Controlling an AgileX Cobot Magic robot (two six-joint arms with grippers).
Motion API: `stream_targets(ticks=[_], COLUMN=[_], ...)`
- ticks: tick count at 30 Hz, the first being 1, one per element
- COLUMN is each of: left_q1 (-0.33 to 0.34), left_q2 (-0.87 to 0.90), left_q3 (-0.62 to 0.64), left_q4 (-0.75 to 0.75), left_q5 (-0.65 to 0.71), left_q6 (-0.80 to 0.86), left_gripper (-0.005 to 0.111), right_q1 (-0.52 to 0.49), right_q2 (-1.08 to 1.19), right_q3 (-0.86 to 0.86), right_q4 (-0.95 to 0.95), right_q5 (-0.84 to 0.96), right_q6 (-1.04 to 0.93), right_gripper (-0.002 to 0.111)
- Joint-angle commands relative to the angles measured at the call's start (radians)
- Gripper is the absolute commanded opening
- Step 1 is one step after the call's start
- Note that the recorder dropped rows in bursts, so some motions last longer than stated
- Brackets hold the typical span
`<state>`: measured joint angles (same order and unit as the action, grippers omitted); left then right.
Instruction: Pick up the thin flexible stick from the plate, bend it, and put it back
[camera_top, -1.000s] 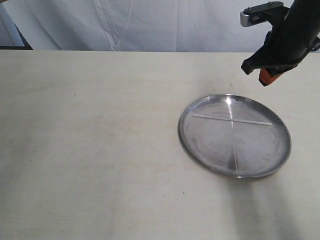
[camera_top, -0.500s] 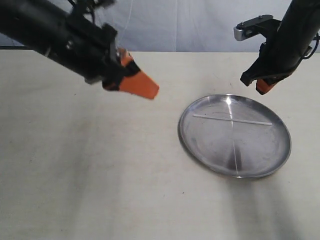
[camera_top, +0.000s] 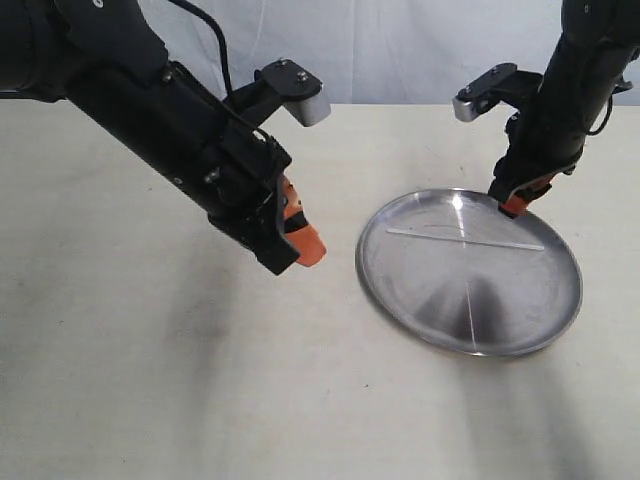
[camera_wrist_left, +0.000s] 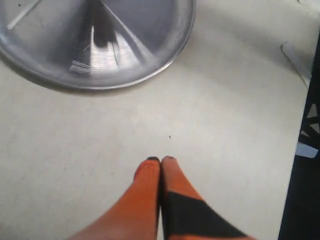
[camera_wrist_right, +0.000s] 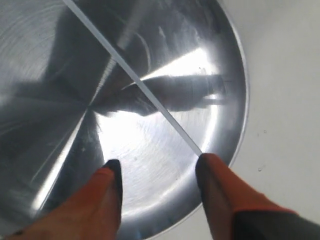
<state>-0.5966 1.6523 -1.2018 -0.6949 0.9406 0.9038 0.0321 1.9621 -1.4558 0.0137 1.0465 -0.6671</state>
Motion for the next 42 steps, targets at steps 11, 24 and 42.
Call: stream_targets(ticks=[11,24,42], left_q1=[-0.006,-0.006,-0.004], left_q2=[-0.001,-0.001,-0.001], left_q3=[-0.006,-0.006,-0.006], left_q4=[0.061,0.057,0.060], left_q5=[-0.108,-0.157,-0.202], left_q6=[-0.011,-0.011,-0.007], left_gripper=[0.000,0.000,0.000], right_q1=[-0.002,-0.002,-0.002], right_q2=[0.114,0.201,0.169], right_q3=[0.005,0.005,0.005], right_q4=[-0.006,-0.014,-0.006], right_q5=[-0.010,-0.057,-0.085], right_q6=[-0.132,-0.146,-0.144], right_gripper=[0.048,0.042,0.043])
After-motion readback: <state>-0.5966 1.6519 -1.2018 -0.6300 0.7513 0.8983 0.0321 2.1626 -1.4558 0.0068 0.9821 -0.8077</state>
